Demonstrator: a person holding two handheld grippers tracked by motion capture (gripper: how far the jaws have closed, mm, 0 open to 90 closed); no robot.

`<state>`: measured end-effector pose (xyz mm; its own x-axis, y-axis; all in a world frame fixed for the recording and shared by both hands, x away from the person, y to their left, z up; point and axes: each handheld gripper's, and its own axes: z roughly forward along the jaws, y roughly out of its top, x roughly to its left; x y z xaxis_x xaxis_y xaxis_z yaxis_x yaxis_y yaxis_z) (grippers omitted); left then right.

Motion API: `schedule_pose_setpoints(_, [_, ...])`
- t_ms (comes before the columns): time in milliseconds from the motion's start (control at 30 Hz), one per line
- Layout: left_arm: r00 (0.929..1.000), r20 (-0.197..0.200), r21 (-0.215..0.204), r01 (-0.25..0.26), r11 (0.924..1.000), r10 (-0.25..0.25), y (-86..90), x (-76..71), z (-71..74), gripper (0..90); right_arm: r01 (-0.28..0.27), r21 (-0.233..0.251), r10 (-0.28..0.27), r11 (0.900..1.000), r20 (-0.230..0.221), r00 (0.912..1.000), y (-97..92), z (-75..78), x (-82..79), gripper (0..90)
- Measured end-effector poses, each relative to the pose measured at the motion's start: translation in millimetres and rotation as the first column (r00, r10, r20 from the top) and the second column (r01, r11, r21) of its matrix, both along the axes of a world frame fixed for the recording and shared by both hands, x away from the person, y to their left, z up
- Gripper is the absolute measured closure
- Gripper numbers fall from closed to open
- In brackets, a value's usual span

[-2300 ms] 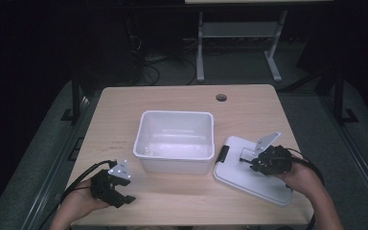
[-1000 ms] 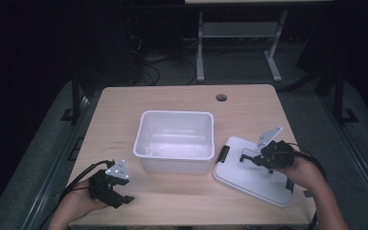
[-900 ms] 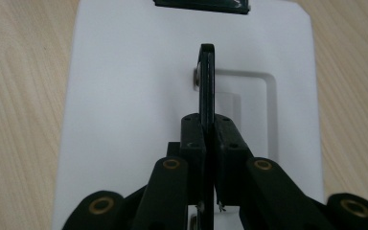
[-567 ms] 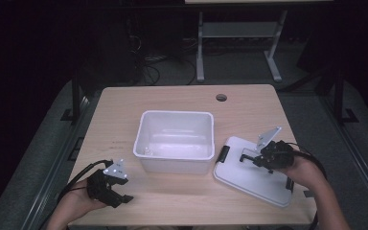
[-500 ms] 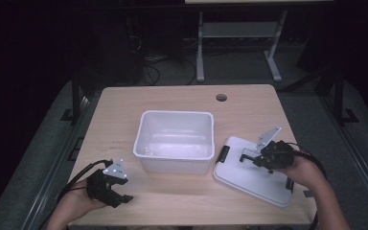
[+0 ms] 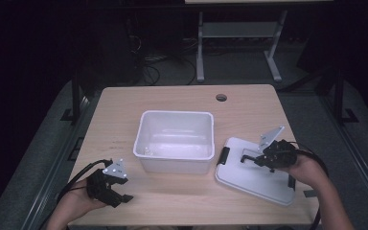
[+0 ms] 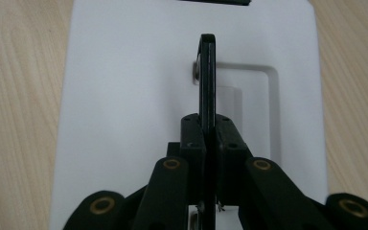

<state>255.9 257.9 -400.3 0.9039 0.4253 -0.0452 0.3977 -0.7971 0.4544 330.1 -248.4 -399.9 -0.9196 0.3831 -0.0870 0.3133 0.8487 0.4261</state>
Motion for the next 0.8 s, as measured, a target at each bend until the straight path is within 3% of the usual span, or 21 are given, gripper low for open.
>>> schedule_pose_setpoints(300, [1.0, 0.001, -0.005, 0.004, 1.0, -0.004, 1.3, 0.6, 0.3, 35.3, -0.064, -0.009, 0.064, 0.9979, -0.003, 0.9979, -4.2, 17.4, 2.8, 84.1])
schedule_pose_setpoints(533, [0.9999, 0.011, -0.025, -0.006, 0.9997, 0.006, 3.8, 0.5, 1.6, 35.3, -0.109, 0.025, 0.109, 0.9937, 0.002, 0.994, -8.0, 34.3, 4.9, 84.1])
schedule_pose_setpoints(800, [0.9998, 0.013, -0.036, -0.017, 0.9992, 0.017, 8.5, 1.4, 1.6, 35.2, -0.142, 0.03, 0.142, 0.9894, 0.011, 0.9898, -10.5, 53.4, 6.2, 84.1])
